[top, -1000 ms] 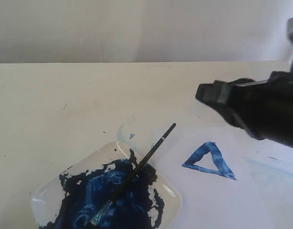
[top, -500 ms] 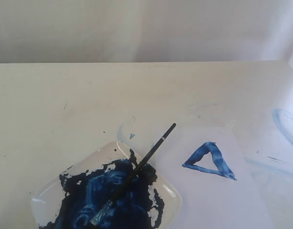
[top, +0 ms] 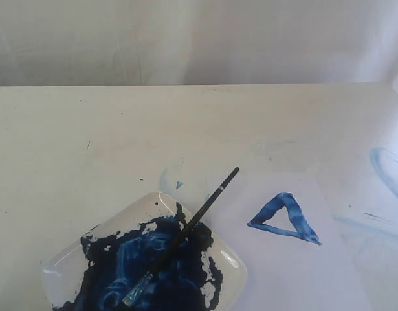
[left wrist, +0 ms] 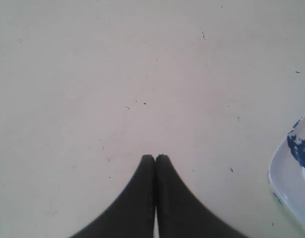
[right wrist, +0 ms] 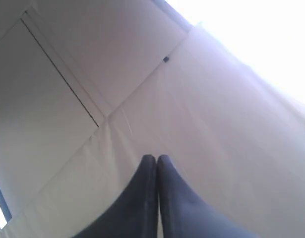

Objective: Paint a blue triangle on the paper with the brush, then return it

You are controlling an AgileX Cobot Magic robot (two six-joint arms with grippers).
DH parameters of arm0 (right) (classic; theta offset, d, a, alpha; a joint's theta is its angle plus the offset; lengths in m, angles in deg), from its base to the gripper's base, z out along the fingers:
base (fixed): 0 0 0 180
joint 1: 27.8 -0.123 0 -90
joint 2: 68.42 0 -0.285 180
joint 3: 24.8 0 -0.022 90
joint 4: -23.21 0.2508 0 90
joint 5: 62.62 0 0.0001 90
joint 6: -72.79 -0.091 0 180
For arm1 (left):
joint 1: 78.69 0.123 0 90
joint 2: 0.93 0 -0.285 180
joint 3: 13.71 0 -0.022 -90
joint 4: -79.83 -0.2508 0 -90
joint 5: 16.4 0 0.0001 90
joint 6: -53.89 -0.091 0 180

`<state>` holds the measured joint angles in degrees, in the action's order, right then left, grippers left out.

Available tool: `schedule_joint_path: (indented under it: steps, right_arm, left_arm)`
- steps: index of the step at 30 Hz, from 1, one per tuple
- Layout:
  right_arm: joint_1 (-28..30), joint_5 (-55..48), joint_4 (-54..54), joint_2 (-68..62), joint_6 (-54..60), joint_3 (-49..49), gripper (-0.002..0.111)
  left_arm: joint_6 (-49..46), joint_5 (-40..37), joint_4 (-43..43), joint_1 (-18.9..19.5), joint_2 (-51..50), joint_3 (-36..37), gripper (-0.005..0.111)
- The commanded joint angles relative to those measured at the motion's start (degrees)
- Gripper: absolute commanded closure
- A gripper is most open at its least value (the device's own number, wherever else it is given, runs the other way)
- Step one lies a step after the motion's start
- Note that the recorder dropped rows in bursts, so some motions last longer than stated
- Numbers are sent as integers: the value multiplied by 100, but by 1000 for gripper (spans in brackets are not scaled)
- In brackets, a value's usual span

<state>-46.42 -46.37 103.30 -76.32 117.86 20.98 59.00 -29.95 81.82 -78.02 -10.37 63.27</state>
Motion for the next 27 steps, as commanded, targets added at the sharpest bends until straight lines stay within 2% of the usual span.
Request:
schedule_joint_path:
  steps: [1,3,6,8,12,14,22,27]
  right_arm:
    - [30,94,-40,11,18,23,108]
    - [30,108,-194,11,18,119,108]
    - [41,137,-1145,11,-270,483,108]
    - [41,137,-2393,11,-1238,831,108]
    - [41,209,-5266,11,-3936,1612,108]
    - [41,183,-5966,11,-4777,2004,108]
    - [41,140,-6542,11,-4991,3118,108]
    - [41,-368,-7474,11,-4991,3144,108]
  left_arm:
    - [-17,-24,51,-23,25,24,107]
    - [-17,-24,51,-23,25,24,107]
    - [-17,-24,51,-23,25,24,107]
    - [-17,-24,51,-23,25,24,107]
    - [-17,-24,51,-23,25,24,107]
    - [-17,-24,51,-23,25,24,107]
    - [-17,-24,51,-23,25,24,107]
    - [-17,-24,51,-23,25,24,107]
